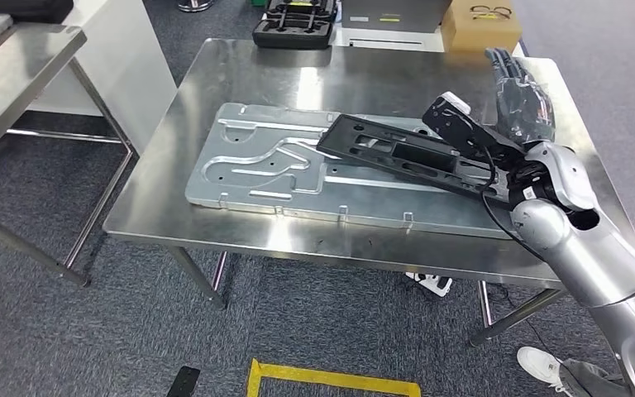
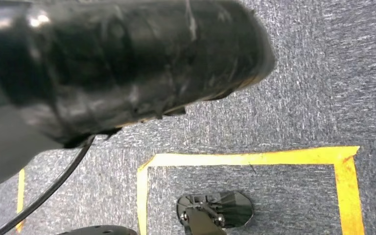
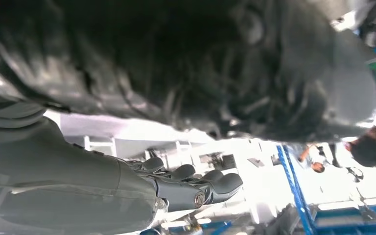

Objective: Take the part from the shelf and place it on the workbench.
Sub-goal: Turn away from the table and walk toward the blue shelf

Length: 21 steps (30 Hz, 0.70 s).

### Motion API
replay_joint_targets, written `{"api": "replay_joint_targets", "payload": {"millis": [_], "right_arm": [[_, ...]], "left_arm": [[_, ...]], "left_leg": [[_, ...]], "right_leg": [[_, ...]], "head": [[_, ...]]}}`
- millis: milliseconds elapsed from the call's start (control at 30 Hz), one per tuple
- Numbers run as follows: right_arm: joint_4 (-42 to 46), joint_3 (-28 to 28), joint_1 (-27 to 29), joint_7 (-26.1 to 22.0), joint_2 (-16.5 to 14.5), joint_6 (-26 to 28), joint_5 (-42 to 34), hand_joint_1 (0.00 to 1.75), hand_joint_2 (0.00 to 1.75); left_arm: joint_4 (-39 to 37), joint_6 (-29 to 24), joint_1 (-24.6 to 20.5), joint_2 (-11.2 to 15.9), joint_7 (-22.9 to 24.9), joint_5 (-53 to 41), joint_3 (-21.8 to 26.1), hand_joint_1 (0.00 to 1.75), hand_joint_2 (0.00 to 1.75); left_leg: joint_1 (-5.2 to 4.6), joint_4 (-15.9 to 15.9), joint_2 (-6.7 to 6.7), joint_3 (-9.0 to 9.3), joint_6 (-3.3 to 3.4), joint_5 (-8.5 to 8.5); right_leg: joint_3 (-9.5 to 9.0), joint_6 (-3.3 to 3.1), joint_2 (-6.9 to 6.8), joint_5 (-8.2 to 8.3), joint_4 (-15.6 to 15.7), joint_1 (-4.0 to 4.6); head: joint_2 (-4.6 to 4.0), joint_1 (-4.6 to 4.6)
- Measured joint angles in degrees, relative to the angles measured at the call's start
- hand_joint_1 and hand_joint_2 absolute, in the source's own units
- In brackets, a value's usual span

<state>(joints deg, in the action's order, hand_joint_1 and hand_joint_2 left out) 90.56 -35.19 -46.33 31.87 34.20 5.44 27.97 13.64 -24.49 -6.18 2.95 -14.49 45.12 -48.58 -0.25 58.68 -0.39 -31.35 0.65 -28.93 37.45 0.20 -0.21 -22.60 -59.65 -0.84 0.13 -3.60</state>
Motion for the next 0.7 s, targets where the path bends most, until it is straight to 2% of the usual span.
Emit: {"api": "replay_joint_targets", "payload": {"millis": [67,100,133,167,233,267,300,333,367,400,433,467,500,533,600,633,667,700], "right_arm": [[0.05,0.00,-0.03,0.00,-0.03,0.02,0.01,0.00,0.00],[0.07,0.00,-0.04,0.00,-0.03,0.03,0.01,0.00,0.00],[0.06,0.00,-0.05,0.00,-0.02,0.03,0.01,0.00,0.00],[0.06,0.00,-0.06,0.00,-0.02,0.03,0.01,0.00,0.00],[0.06,0.00,-0.02,0.00,-0.02,0.03,0.01,0.00,0.00],[0.06,0.00,0.05,0.00,-0.02,0.03,0.01,0.00,0.00],[0.06,0.00,0.13,0.00,-0.02,0.03,0.01,0.00,0.00],[0.06,0.00,0.19,0.00,-0.02,0.03,0.01,0.00,0.00],[0.06,0.00,0.20,0.00,-0.02,0.03,0.01,0.00,0.00],[0.06,0.00,0.15,0.00,-0.02,0.03,0.01,0.00,0.00],[0.07,0.00,0.05,0.01,-0.03,0.03,0.02,0.00,0.00],[0.11,0.00,-0.01,0.01,-0.04,0.05,0.04,0.00,0.00],[0.15,0.00,-0.04,0.05,-0.05,0.08,0.10,0.00,0.00],[0.20,0.00,-0.06,0.13,-0.06,0.10,0.20,0.00,0.00],[0.25,0.00,-0.04,0.33,-0.06,0.13,0.42,0.00,0.00],[0.26,0.00,-0.09,0.42,-0.07,0.14,0.51,0.00,0.00],[0.29,0.00,-0.12,0.46,-0.07,0.15,0.57,0.00,0.00],[0.32,0.00,-0.16,0.49,-0.08,0.16,0.61,0.00,0.00]], "left_arm": [[0.00,0.01,0.04,-0.02,-0.01,0.08,0.07,0.00,0.00],[0.00,0.01,0.06,-0.04,-0.01,0.13,0.14,0.00,0.00],[0.00,0.02,0.04,-0.08,-0.01,0.17,0.22,0.00,0.00],[0.00,0.03,0.00,-0.11,-0.01,0.21,0.31,0.00,0.00],[0.00,0.07,-0.08,-0.15,-0.01,0.25,0.43,0.00,0.00],[0.00,0.08,-0.08,-0.15,-0.01,0.27,0.45,0.00,0.00],[0.00,0.08,-0.06,-0.15,-0.01,0.28,0.48,0.00,0.00],[0.00,0.11,-0.03,-0.16,-0.01,0.29,0.49,0.00,0.00],[0.00,0.15,0.00,-0.19,-0.01,0.31,0.51,0.00,0.00],[0.00,0.21,0.03,-0.25,-0.01,0.32,0.55,0.00,0.00],[0.00,0.26,0.03,-0.30,-0.01,0.33,0.59,0.00,0.00],[0.00,0.31,0.06,-0.35,-0.01,0.35,0.64,0.00,0.00],[0.00,0.36,0.09,-0.38,-0.04,0.38,0.71,0.00,0.00],[0.00,0.42,0.11,-0.39,-0.08,0.43,0.78,0.00,0.00],[0.00,0.51,0.19,-0.40,-0.14,0.51,0.88,0.00,0.00],[0.00,0.53,0.21,-0.40,-0.14,0.53,0.91,0.00,0.00],[0.00,0.56,0.22,-0.40,-0.14,0.54,0.94,0.00,0.00],[0.00,0.60,0.22,-0.43,-0.14,0.56,0.96,0.00,0.00]], "left_leg": [[-0.25,-0.22,-0.02,-0.36,0.77,0.75],[-0.24,-0.45,0.06,-0.54,1.18,1.30],[-0.19,-0.75,0.16,-0.82,1.65,1.92],[-0.10,-1.06,0.25,-1.24,2.09,2.59],[-0.16,-1.18,0.35,-2.41,2.65,3.65],[-0.22,-1.14,0.36,-3.12,2.75,4.15],[-0.28,-1.07,0.36,-3.84,2.76,4.64],[-0.31,-0.95,0.34,-4.59,2.71,5.11],[-0.30,-0.77,0.32,-5.32,2.60,5.54],[-0.28,-0.49,0.29,-6.02,2.42,5.92],[-0.32,-0.14,0.23,-6.72,2.19,6.24],[-0.34,0.17,0.18,-7.20,1.92,6.56],[-0.37,0.36,0.14,-7.50,1.60,6.89],[-0.38,0.39,0.11,-7.68,1.30,7.31],[-0.32,0.37,0.04,-7.92,0.70,7.92],[-0.26,0.91,0.03,-8.39,0.40,7.20],[-0.20,2.41,0.02,-9.10,0.10,5.39],[-0.05,4.93,0.06,-10.02,-0.18,2.72]], "right_leg": [[0.13,0.75,0.00,0.63,0.22,-0.08],[0.34,1.04,0.04,0.46,0.09,-0.18],[0.77,1.21,0.08,-0.57,-0.68,-0.22],[1.51,1.31,0.12,-2.50,-2.50,-0.23],[3.57,1.40,0.15,-7.89,-9.24,-0.27],[4.36,1.48,0.15,-9.74,-12.75,-0.28],[4.54,1.55,0.15,-10.43,-15.08,-0.29],[3.80,1.60,0.14,-9.93,-15.52,-0.29],[2.07,1.60,0.14,-8.62,-13.87,-0.29],[-0.55,1.57,0.14,-7.26,-10.57,-0.31],[-3.42,1.50,0.15,-6.72,-6.50,-0.25],[-5.58,1.36,0.18,-6.58,-3.24,-0.10],[-6.94,1.16,0.22,-6.77,-0.98,0.06],[-7.28,0.93,0.26,-7.00,-0.06,0.28],[-6.71,0.25,0.15,-6.13,0.12,0.28],[-6.24,-0.16,0.03,-5.54,0.20,0.19],[-5.63,-0.59,-0.10,-4.85,0.33,0.05],[-4.85,-0.94,-0.20,-4.14,0.40,-0.01]], "head": [[0.00,0.05],[0.00,0.06],[0.00,0.09],[0.00,0.15],[0.00,0.26],[0.00,0.27],[0.00,0.27],[0.00,0.27],[0.00,0.27],[0.00,0.28],[0.00,0.28],[0.00,0.23],[0.00,0.27],[0.00,0.32],[0.00,0.49],[0.00,0.49],[0.00,0.45],[0.00,0.40]]}}
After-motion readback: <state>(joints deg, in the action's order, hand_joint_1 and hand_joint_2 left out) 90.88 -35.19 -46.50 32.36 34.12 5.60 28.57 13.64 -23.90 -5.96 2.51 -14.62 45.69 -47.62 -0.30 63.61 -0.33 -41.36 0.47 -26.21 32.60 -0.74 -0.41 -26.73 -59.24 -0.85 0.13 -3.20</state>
